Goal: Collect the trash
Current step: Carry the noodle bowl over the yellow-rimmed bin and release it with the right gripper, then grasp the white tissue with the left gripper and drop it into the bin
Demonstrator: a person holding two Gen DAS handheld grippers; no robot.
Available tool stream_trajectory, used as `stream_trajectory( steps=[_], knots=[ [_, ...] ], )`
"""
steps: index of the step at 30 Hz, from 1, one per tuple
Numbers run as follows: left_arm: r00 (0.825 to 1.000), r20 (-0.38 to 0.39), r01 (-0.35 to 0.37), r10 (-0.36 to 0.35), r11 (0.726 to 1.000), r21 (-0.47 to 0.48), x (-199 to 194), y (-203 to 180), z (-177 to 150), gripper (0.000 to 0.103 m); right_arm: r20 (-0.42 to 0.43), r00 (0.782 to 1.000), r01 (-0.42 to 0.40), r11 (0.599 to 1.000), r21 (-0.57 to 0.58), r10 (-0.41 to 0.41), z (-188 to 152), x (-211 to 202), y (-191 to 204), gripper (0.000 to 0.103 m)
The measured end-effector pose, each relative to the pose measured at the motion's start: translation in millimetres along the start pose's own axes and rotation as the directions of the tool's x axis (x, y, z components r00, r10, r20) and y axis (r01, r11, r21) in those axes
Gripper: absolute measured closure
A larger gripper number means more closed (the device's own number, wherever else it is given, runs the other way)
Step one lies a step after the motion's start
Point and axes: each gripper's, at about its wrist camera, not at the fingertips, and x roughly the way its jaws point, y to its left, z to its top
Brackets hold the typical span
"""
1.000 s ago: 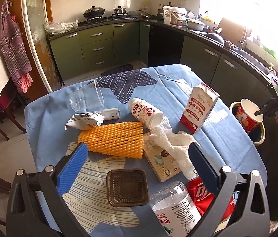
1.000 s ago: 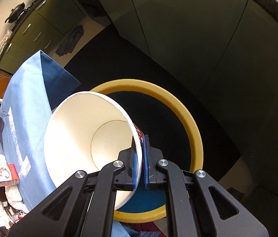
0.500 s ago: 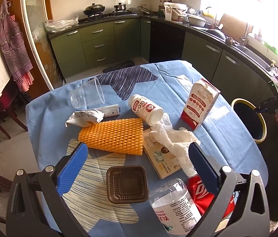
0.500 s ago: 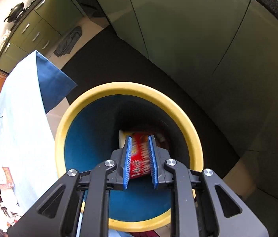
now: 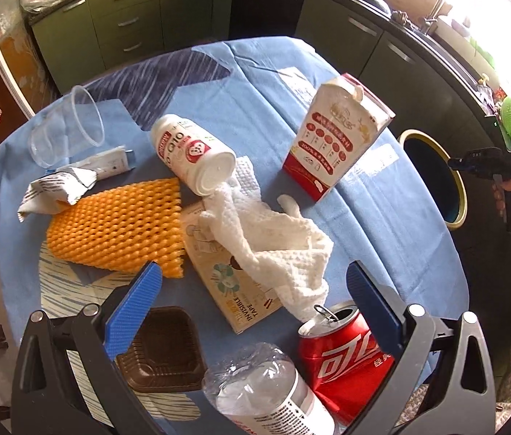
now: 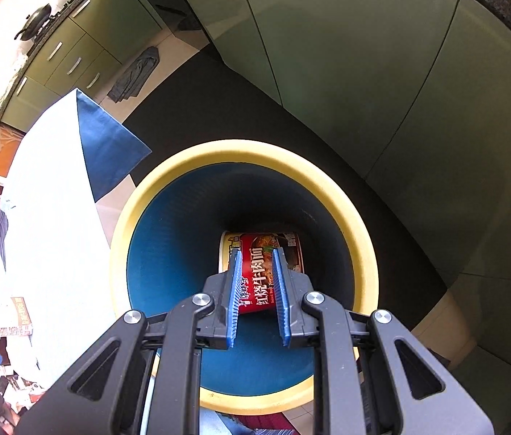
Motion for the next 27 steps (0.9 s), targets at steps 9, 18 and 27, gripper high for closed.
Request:
stream_trajectory(
  steps=[9, 18, 27],
  knots=[
    [0.997, -0.077, 0.024, -0.021, 0.999, 0.036, 30, -9, 6, 0.021, -0.009, 1.000, -0.007, 1.000, 0.009, 0.007, 0, 8, -5, 0.081],
    [0.995, -0.075, 0.073, -0.070, 0.997, 0.037, 32, -7, 9, 0.089, -0.003, 1.000, -0.031, 1.000, -0.007, 0.031, -2, 5, 1, 0.066],
    [0.995, 0.070, 0.068, -0.076, 0.992, 0.107, -40, -23, 15, 0.091, 0.022, 0.997, -0.073, 0.997, -0.025, 0.074, -12, -10, 3, 0.055]
  ],
)
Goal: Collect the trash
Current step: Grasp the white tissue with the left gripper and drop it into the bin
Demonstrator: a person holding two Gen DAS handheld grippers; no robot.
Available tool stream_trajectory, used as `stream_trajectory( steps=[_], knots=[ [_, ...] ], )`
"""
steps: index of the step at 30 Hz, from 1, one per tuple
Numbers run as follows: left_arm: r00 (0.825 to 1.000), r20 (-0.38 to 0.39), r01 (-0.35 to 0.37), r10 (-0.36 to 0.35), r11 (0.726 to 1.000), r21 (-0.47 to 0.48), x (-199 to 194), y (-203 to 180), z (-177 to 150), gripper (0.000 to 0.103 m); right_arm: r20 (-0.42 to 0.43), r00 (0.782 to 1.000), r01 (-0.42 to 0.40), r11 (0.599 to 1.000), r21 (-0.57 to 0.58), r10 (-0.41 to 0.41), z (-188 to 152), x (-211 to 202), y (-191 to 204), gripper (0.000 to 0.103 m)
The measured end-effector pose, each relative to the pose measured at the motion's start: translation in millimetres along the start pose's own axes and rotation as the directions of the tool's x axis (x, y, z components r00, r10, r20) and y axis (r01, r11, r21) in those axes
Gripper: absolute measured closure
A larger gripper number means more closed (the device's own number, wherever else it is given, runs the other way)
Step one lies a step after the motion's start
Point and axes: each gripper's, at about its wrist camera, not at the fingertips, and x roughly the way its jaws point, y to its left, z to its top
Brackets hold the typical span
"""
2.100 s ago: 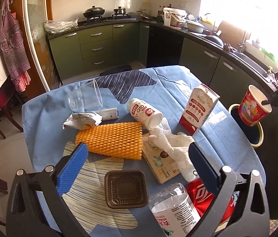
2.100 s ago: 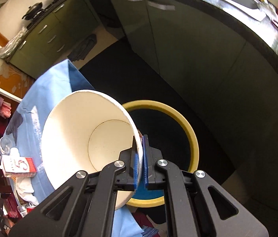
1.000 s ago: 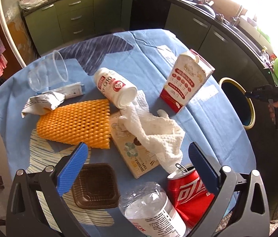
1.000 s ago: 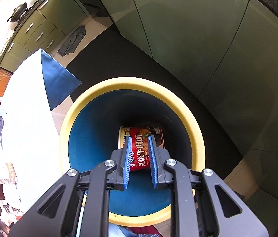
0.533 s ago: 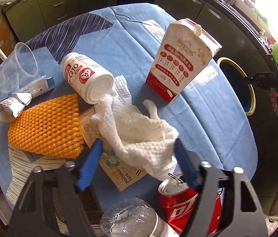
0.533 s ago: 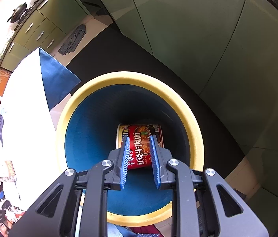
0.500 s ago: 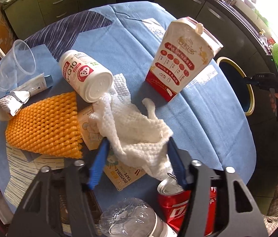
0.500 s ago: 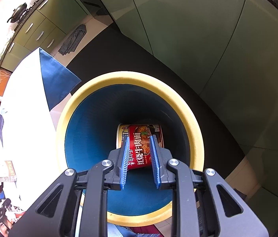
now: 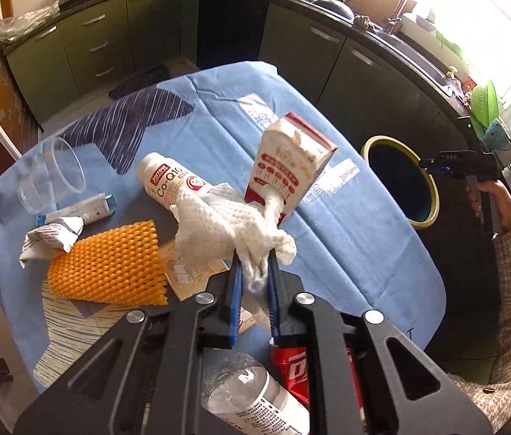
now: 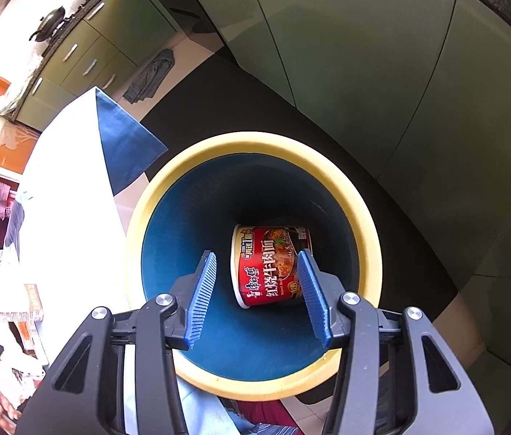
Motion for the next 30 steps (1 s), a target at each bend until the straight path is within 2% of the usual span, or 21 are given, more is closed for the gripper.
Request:
stream_trajectory(
  steps=[3, 7, 12, 16, 19, 22, 25, 26, 28, 30],
  knots=[
    [0.999, 0.032, 0.012, -0.014, 0.999, 0.042, -23, -17, 4, 0.091, 0.012, 1.000, -0.017, 1.000, -0.006, 0.017, -6, -6, -1, 0.055],
    [0.997, 0.053, 0.056, -0.063, 0.991, 0.123, -40, -57, 15, 0.091, 0.046, 0.999, 0.003, 0.999, -0.036, -0.001, -14, -19, -1, 0.055],
    [0.992, 0.040, 0.104, -0.118, 0.963, 0.250, -29, -129, 48, 0.091, 0.113, 0.993, 0.041, 0.996, -0.074, -0.033, -19, -47, -3, 0.055],
    [0.986, -0.059, 0.170, -0.159, 0.926, 0.336, 19, -195, 79, 0.091, 0.174, 0.984, 0.052, 0.994, -0.092, -0.036, -28, -71, -13, 0.055],
    [0.982, -0.118, 0.180, -0.146, 0.908, 0.378, 72, -241, 104, 0.091, 0.205, 0.978, 0.052, 0.995, -0.085, -0.033, -38, -84, -28, 0.055],
    [0.987, -0.115, 0.153, -0.115, 0.897, 0.414, 115, -274, 123, 0.091, 0.208, 0.977, 0.067, 0.995, -0.077, -0.050, -50, -89, -44, 0.055],
    [0.989, -0.112, 0.136, -0.098, 0.900, 0.415, 155, -298, 143, 0.088, 0.205, 0.977, 0.077, 0.995, -0.066, -0.062, -60, -94, -60, 0.055],
    [0.989, -0.111, 0.133, -0.096, 0.904, 0.405, 163, -303, 147, 0.084, 0.207, 0.976, 0.078, 0.995, -0.059, -0.064, -62, -95, -65, 0.055],
    [0.991, -0.112, 0.112, -0.074, 0.916, 0.385, 180, -309, 154, 0.048, 0.208, 0.976, 0.080, 0.995, -0.052, -0.068, -64, -97, -75, 0.055],
    [0.995, -0.097, 0.074, -0.040, 0.920, 0.384, 188, -314, 157, 0.043, 0.212, 0.974, 0.092, 0.994, -0.056, -0.078, -67, -100, -78, 0.055]
  ],
)
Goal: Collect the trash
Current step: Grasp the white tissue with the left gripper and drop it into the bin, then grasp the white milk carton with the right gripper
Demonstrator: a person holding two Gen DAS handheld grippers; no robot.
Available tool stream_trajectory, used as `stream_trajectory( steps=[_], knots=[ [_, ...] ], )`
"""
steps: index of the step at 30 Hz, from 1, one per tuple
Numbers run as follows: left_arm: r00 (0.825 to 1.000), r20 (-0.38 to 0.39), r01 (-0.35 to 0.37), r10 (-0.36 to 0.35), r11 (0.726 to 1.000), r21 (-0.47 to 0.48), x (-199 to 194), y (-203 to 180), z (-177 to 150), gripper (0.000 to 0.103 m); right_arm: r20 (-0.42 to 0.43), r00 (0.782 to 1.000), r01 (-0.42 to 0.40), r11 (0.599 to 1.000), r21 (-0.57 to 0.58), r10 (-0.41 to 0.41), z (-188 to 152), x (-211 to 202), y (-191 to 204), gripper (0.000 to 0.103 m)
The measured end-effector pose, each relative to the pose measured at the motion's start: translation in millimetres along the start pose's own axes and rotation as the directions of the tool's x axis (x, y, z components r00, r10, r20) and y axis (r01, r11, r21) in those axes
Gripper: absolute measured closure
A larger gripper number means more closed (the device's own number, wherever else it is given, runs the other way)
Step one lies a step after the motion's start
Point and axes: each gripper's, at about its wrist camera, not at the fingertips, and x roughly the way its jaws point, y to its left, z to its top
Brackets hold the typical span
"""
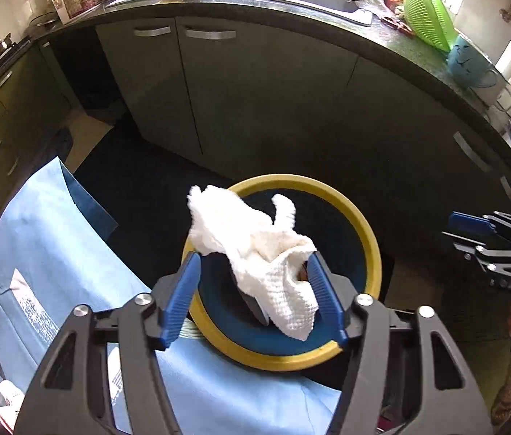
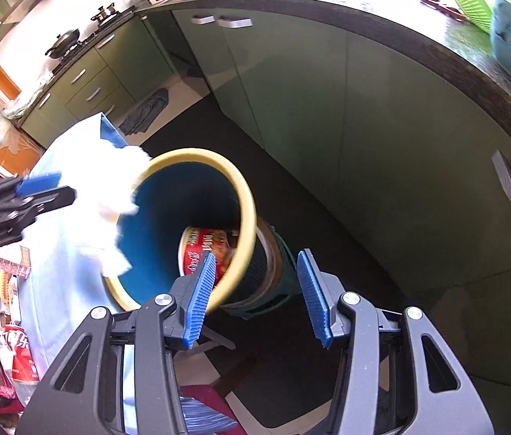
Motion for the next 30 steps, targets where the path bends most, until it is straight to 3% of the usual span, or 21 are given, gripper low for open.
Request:
stream_trajectory(
  steps=[4, 7, 10, 12, 16, 22, 24, 27, 30],
  knots=[
    [0.999, 0.017, 0.051, -0.051, 0.998, -0.021, -15, 6, -5, 0.043, 0.006, 1.000, 0.003, 1.000, -0.027, -0.002, -1, -1, 6, 0.055],
    [0.994, 0.082, 0.072, -0.069, 0.997, -0.025, -52, 12, -17, 0.043, 0.011, 1.000, -0.009, 0.998, -0.067, 0.010, -2, 0, 21, 0.055],
    [0.984, 0.156, 0.095, -0.087, 0.995, -0.042, -97, 23, -41, 0.039, 0.013, 1.000, -0.013, 0.994, -0.112, 0.014, -7, 1, 40, 0.055],
    [0.974, 0.217, 0.070, -0.058, 0.996, -0.049, -131, 31, -62, 0.037, 0.019, 1.000, -0.009, 0.988, -0.157, 0.012, -12, -1, 58, 0.055],
    [0.954, 0.297, 0.059, -0.028, 0.994, -0.094, -183, 54, -113, 0.025, 0.017, 0.997, -0.072, 0.959, -0.274, 0.079, -29, -7, 111, 0.055],
    [0.936, 0.339, -0.004, 0.090, 0.969, -0.247, -248, 106, -204, 0.020, 0.017, 0.975, -0.184, 0.848, -0.496, 0.222, -57, -13, 215, 0.055],
    [0.910, 0.375, -0.053, 0.177, 0.947, -0.318, -270, 126, -240, 0.018, 0.009, 0.960, -0.227, 0.798, -0.558, 0.279, -64, -13, 251, 0.055],
    [0.864, 0.398, -0.118, 0.309, 0.892, -0.436, -298, 150, -289, 0.014, 0.008, 0.936, -0.266, 0.725, -0.636, 0.351, -83, -15, 306, 0.055],
    [0.844, 0.386, -0.132, 0.371, 0.843, -0.522, -311, 170, -325, 0.014, -0.002, 0.924, -0.285, 0.681, -0.675, 0.383, -87, -8, 351, 0.055]
  ],
)
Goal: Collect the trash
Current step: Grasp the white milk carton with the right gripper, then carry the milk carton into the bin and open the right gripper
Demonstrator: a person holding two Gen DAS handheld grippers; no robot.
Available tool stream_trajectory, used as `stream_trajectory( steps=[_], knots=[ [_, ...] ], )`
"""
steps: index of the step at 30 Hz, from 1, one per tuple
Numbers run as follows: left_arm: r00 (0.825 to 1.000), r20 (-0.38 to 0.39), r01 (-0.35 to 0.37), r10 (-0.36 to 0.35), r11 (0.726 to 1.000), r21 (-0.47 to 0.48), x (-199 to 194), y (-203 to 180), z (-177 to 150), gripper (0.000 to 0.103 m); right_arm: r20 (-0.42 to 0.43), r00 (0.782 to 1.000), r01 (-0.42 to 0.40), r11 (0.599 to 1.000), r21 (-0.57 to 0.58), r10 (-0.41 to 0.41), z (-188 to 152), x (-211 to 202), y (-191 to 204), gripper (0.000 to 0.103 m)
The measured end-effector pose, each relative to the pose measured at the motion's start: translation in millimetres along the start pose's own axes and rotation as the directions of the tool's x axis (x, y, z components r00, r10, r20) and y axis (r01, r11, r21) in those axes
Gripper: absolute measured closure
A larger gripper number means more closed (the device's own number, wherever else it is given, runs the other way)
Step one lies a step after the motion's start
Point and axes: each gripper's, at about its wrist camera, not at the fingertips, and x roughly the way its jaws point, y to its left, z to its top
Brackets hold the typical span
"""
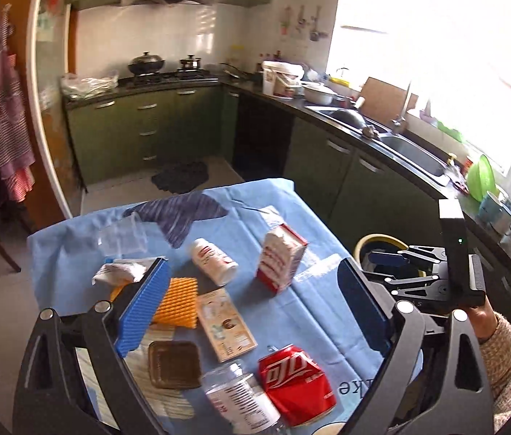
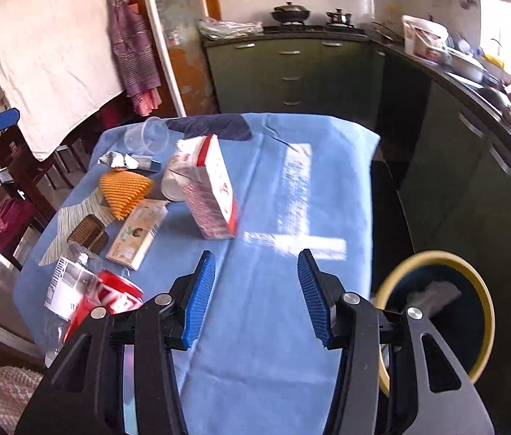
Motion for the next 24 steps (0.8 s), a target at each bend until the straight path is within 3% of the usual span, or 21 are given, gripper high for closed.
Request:
stream_trajectory(
  steps=[7, 10, 16, 19, 24],
  knots=[
    [0.997, -0.019, -0.074, 0.072, 0.991, -0.112, -13, 51, -38, 0.014, 0.010, 0.997, -0.080, 0.997, -0.005, 0.080, 34, 47, 38, 0.055],
    [0.996, -0.024, -0.085, 0.082, 0.987, -0.136, -12, 55, -54, 0.014, 0.025, 0.998, -0.053, 0.999, -0.007, 0.053, 40, 57, 43, 0.045],
    [0.995, -0.009, -0.102, 0.102, 0.973, -0.205, -11, 68, -68, 0.014, 0.024, 1.000, 0.017, 1.000, -0.005, -0.016, 49, 78, 43, 0.044],
    [0.992, -0.006, -0.121, 0.123, 0.965, -0.233, -11, 74, -74, 0.014, 0.023, 0.998, 0.056, 0.998, -0.006, -0.056, 53, 86, 41, 0.067],
    [0.992, -0.025, -0.129, 0.127, 0.961, -0.244, -6, 80, -82, 0.013, 0.053, 0.998, 0.039, 0.999, 0.021, -0.041, 52, 74, 31, 0.068]
  ],
)
